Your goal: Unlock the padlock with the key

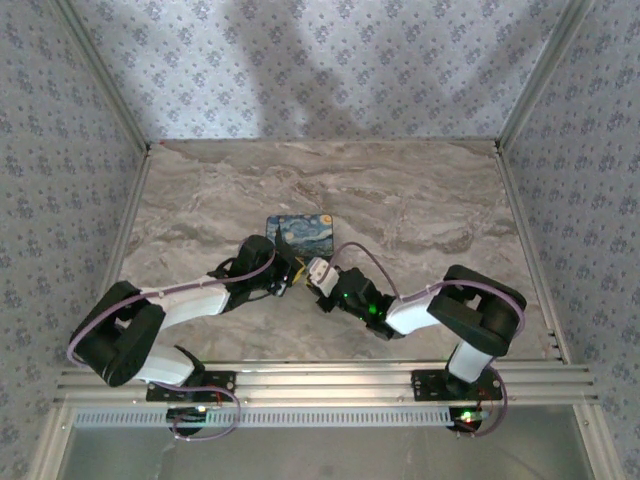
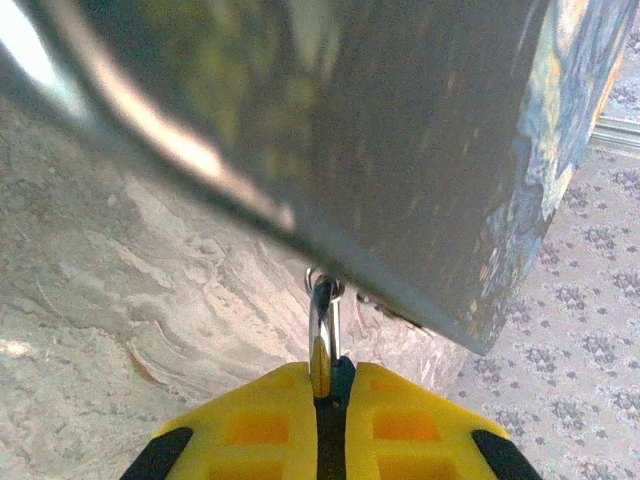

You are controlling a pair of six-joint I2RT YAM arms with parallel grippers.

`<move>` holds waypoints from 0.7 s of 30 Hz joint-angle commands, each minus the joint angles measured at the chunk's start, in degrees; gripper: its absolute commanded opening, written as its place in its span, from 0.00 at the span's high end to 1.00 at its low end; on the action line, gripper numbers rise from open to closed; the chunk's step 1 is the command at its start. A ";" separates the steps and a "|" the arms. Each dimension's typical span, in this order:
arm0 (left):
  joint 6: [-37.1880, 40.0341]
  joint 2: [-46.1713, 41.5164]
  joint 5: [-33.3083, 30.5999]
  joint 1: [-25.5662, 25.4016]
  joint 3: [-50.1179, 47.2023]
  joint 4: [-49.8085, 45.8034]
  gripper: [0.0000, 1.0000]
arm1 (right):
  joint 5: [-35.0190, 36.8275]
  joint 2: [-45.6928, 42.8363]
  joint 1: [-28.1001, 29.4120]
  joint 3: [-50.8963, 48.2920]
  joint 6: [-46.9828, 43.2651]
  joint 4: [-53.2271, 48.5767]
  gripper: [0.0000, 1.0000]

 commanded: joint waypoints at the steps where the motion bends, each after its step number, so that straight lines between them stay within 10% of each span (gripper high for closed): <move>1: -0.57 0.43 2.58 -1.01 1.29 1.01 1.00 | -0.28 2.41 -1.50 1.12 8.81 2.15 0.98; 9: 1.37 1.01 1.41 -1.15 1.55 -0.75 1.00 | -1.04 3.68 -2.42 1.17 11.85 1.68 1.00; 21: 11.42 -3.40 -3.82 -0.18 2.46 -10.62 0.49 | -3.06 5.66 -3.45 -1.03 21.21 4.09 1.00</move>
